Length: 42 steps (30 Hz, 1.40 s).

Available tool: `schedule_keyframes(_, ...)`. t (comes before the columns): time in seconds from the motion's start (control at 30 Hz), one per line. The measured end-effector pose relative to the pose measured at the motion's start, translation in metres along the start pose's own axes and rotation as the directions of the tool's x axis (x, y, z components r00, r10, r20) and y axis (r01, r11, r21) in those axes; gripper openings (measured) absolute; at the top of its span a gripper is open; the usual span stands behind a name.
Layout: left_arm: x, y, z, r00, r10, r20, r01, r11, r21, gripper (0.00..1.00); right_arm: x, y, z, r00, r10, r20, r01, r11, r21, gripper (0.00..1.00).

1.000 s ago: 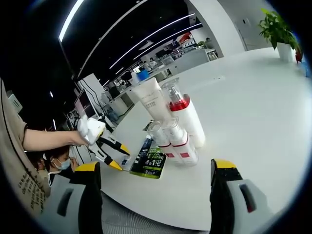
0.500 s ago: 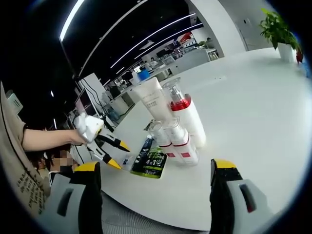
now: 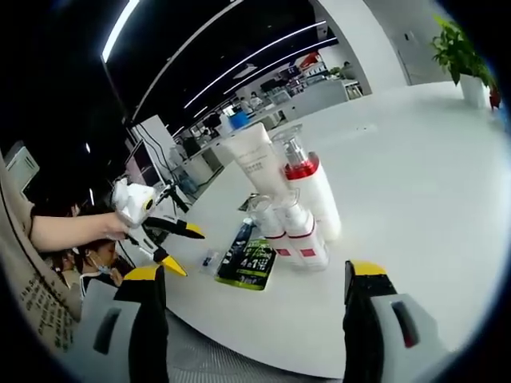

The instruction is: Arrange the skincare products in the storage area until every visible bottle or jar stands upright without overlapping.

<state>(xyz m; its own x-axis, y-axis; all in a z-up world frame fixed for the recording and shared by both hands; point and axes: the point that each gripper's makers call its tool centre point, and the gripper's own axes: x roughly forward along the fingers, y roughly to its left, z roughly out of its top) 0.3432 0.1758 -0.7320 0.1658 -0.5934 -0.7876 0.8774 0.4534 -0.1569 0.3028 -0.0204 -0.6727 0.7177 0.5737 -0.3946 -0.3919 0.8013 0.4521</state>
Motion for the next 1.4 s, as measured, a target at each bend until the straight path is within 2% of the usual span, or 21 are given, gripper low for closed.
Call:
schedule_keyframes(0.03, -0.004, -0.003, 0.007, 0.998, -0.006, 0.056, 0.009, 0.998, -0.058, 0.68, 0.001, 0.002, -0.001, 1.0, 0.006, -0.005, -0.006, 1.0, -0.008, 0.92)
schedule_keyframes(0.13, -0.014, -0.004, 0.017, 0.991, 0.011, 0.135, 0.009, 0.99, -0.143, 0.71, 0.002, 0.004, -0.002, 1.0, 0.015, -0.015, -0.015, 1.0, -0.022, 0.92)
schedule_keyframes(0.27, -0.026, 0.0, 0.022, 0.983, 0.065, 0.174, -0.029, 0.979, -0.201, 0.76, 0.002, 0.007, -0.003, 0.999, 0.031, -0.022, -0.032, 0.999, -0.027, 0.92)
schedule_keyframes(0.5, -0.039, -0.009, 0.016, 0.973, 0.099, 0.211, -0.047, 0.97, -0.237, 0.8, 0.003, 0.01, -0.007, 0.998, 0.048, -0.039, -0.049, 0.998, -0.044, 0.92)
schedule_keyframes(0.6, -0.044, -0.011, 0.016, 0.958, 0.119, 0.26, -0.051, 0.966, -0.254, 0.87, 0.003, 0.011, -0.007, 0.998, 0.05, -0.039, -0.052, 0.997, -0.051, 0.92)
schedule_keyframes(0.83, -0.054, -0.016, 0.002, 0.943, 0.166, 0.288, -0.069, 0.945, -0.32, 0.94, 0.004, 0.015, -0.009, 0.996, 0.064, -0.054, -0.068, 0.996, -0.064, 0.92)
schedule_keyframes(1.07, -0.062, -0.027, -0.005, 0.935, 0.186, 0.301, -0.083, 0.943, -0.323, 0.97, 0.005, 0.018, -0.012, 0.994, 0.078, -0.07, -0.083, 0.994, -0.07, 0.92)
schedule_keyframes(1.1, -0.063, -0.028, -0.005, 0.932, 0.192, 0.309, -0.085, 0.941, -0.329, 0.97, 0.005, 0.018, -0.012, 0.994, 0.081, -0.073, -0.086, 0.994, -0.07, 0.92)
schedule_keyframes(1.13, -0.065, -0.029, -0.004, 0.922, 0.199, 0.331, -0.079, 0.936, -0.342, 0.97, 0.005, 0.019, -0.012, 0.994, 0.083, -0.075, -0.088, 0.994, -0.07, 0.92)
schedule_keyframes(1.27, -0.07, -0.035, -0.007, 0.907, 0.211, 0.365, -0.067, 0.927, -0.37, 0.97, 0.006, 0.019, -0.012, 0.994, 0.084, -0.075, -0.09, 0.993, -0.071, 0.92)
schedule_keyframes(1.4, -0.071, -0.039, -0.016, 0.909, 0.222, 0.352, -0.078, 0.922, -0.38, 0.97, 0.005, 0.018, -0.012, 0.994, 0.082, -0.074, -0.087, 0.994, -0.071, 0.92)
